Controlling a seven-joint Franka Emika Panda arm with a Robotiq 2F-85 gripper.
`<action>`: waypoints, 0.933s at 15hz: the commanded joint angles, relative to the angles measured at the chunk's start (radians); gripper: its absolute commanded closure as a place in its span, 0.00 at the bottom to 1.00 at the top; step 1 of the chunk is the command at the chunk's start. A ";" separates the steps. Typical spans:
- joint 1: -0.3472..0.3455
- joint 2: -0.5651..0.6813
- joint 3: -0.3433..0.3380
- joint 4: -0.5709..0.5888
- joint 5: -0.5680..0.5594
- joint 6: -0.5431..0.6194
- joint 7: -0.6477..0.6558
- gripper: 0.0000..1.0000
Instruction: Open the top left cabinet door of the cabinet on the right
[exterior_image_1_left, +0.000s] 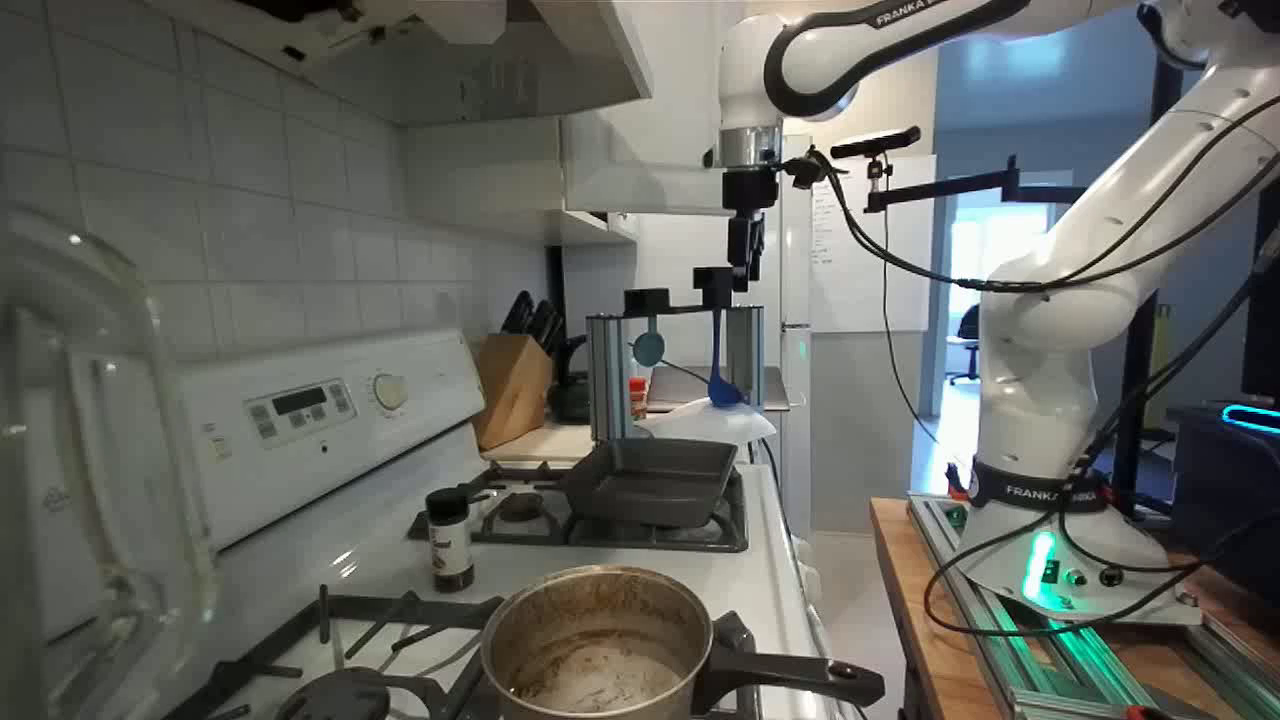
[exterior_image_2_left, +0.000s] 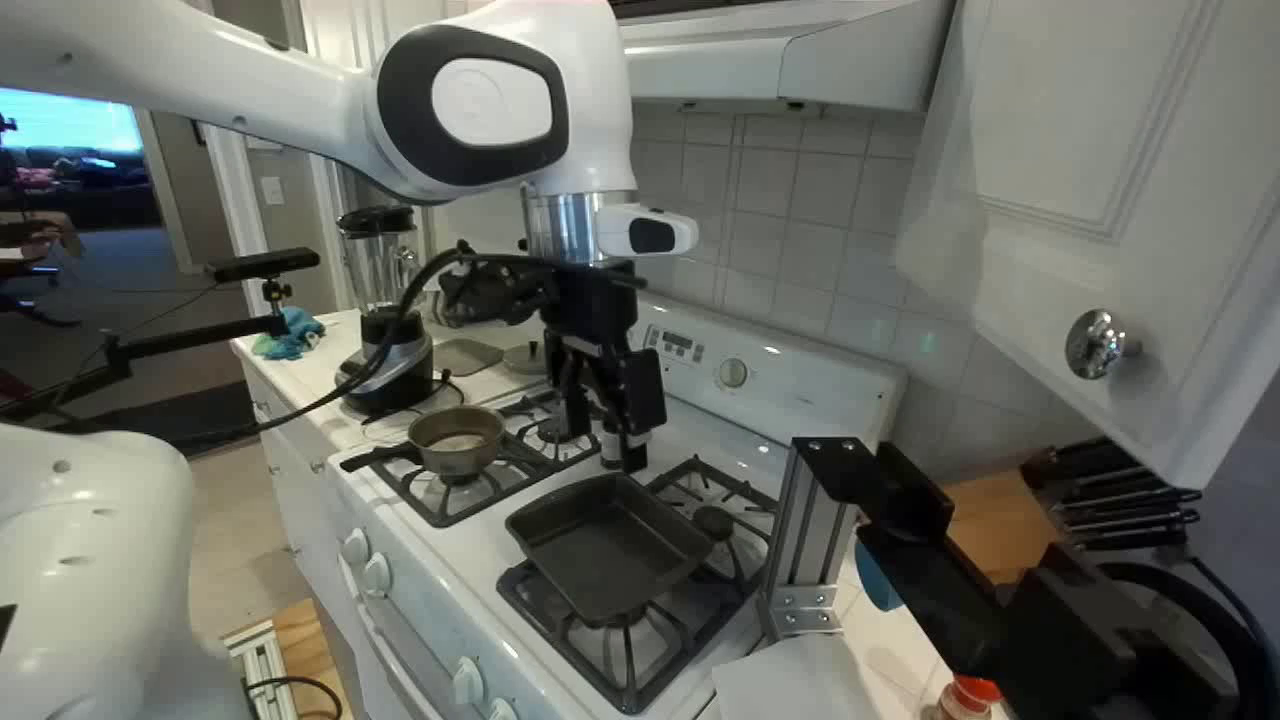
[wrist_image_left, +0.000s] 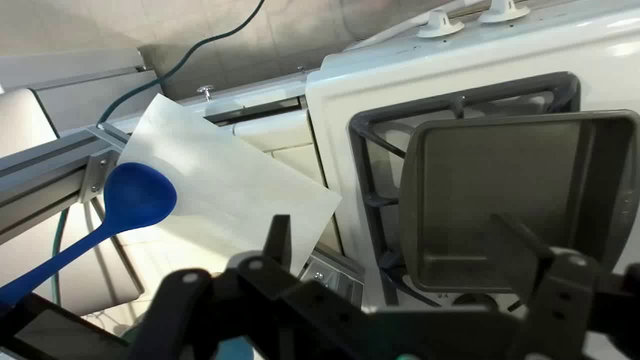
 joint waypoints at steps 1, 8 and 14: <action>0.016 0.000 -0.012 0.003 -0.008 -0.005 0.008 0.00; -0.025 0.009 0.005 0.034 -0.024 -0.002 0.107 0.00; -0.132 0.015 -0.002 0.127 -0.044 -0.023 0.324 0.00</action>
